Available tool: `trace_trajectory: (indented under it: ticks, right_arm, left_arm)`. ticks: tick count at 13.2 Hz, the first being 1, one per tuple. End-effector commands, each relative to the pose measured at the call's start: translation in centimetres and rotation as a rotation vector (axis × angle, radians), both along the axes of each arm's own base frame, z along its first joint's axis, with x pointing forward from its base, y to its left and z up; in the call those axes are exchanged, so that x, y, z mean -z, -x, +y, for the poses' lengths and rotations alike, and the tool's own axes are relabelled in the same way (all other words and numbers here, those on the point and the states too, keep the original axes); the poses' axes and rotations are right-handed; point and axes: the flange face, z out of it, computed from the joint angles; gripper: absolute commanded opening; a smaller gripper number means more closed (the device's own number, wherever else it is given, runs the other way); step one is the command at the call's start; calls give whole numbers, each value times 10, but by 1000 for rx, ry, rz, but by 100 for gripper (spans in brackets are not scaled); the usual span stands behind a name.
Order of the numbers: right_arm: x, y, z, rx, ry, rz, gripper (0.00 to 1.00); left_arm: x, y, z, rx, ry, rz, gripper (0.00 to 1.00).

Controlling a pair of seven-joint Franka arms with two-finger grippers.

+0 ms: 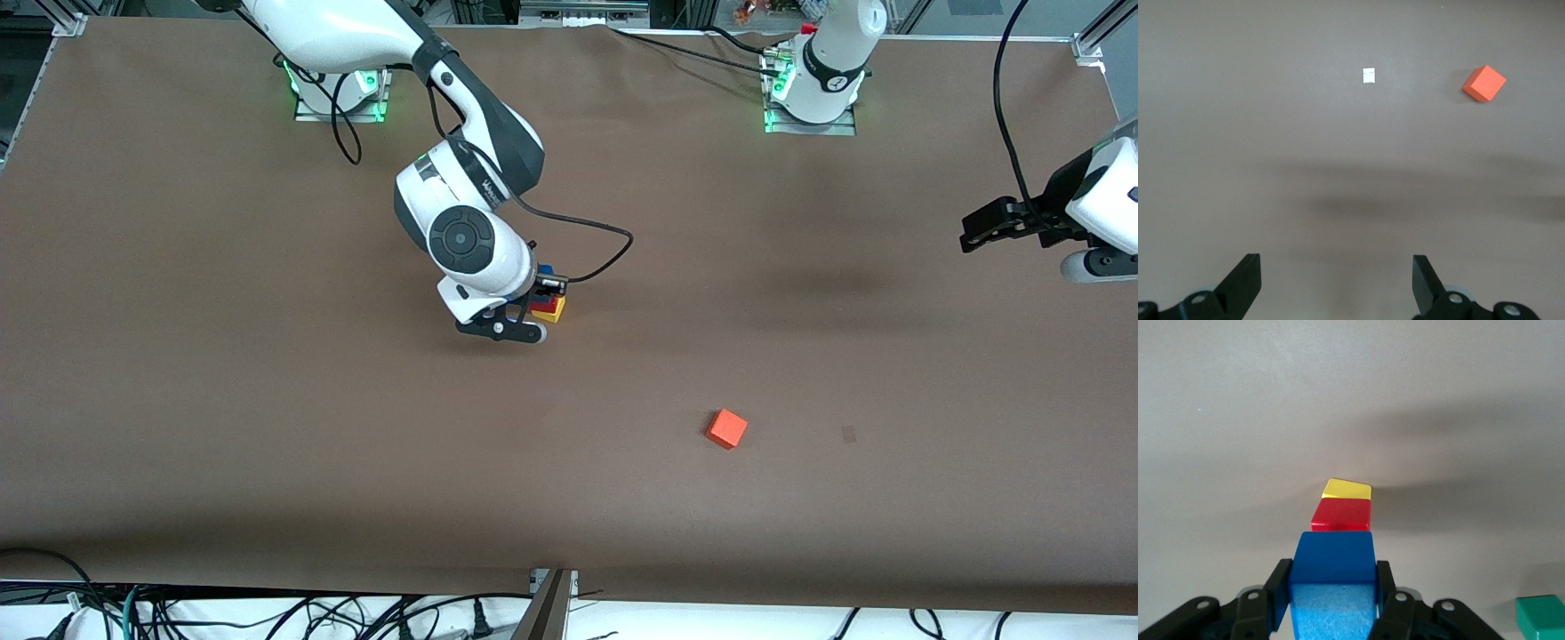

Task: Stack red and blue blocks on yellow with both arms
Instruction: 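Carry the blue cube with the right gripper above the red cube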

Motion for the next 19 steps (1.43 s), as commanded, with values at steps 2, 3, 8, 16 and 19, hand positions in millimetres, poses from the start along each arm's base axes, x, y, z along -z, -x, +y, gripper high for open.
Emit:
trace_trajectory:
  ticks: [2,3,8,16,19]
  right_arm:
    - [8,1,8,3,19,-24,38]
    - [10,0,8,0,23,-30,38]
    - [14,0,9,4,21,-28,38]
    - [24,4,18,17,22,-39,46]
    - [24,3,17,19,24,-43,64]
  left_arm:
    - [-1,1,3,15,28,-8,100]
    - [-1,1,3,15,29,-8,100]
    - [-1,1,3,15,28,-8,100]
    - [-1,1,3,13,29,-8,100]
    - [-1,1,3,15,29,-8,100]
